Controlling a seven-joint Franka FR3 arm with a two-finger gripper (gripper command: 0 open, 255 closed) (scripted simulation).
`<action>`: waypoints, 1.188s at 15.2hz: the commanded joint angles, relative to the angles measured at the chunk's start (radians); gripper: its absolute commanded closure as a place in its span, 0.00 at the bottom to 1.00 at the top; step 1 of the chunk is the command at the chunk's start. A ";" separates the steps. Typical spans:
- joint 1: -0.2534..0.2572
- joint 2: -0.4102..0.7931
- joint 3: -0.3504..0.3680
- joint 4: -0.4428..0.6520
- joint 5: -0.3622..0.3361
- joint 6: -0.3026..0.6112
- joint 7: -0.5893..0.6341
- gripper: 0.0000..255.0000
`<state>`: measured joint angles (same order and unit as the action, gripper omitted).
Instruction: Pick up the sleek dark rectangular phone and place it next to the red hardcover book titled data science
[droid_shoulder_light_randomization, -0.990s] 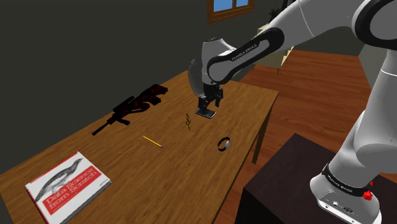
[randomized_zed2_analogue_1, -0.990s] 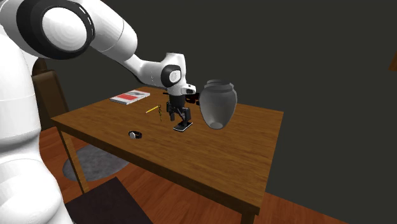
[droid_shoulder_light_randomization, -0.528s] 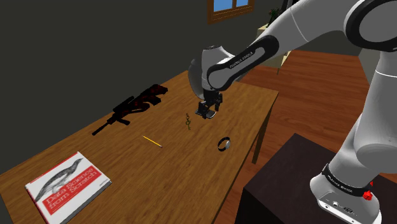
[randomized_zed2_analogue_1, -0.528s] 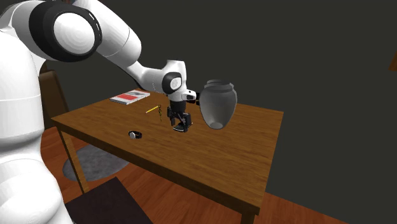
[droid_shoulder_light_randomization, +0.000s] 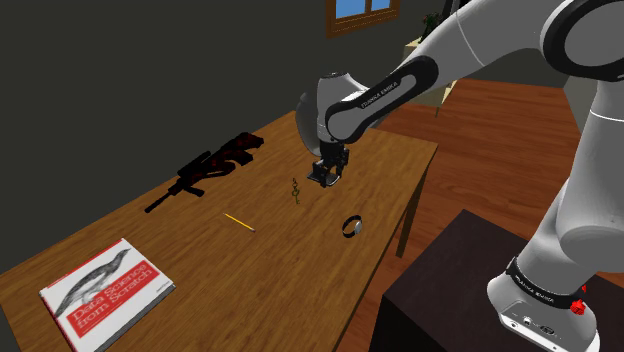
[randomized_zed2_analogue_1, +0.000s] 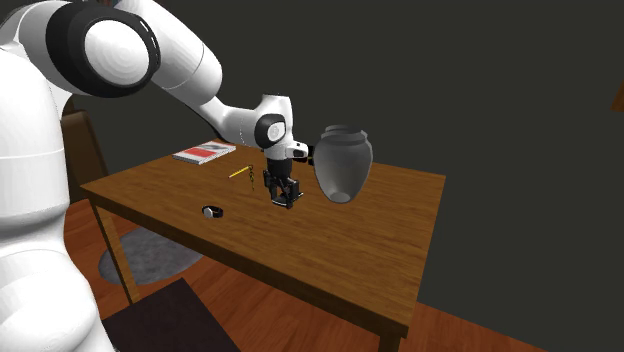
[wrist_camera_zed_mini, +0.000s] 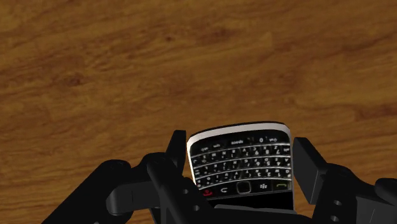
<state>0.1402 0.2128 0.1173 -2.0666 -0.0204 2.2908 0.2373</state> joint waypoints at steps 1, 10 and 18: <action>0.000 0.000 0.000 0.000 0.000 0.000 0.000 1.00; -0.001 -0.022 0.001 0.014 0.004 -0.036 -0.002 1.00; -0.003 -0.074 0.003 0.061 0.012 -0.134 -0.007 1.00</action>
<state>0.1381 0.1458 0.1198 -2.0115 -0.0099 2.1694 0.2315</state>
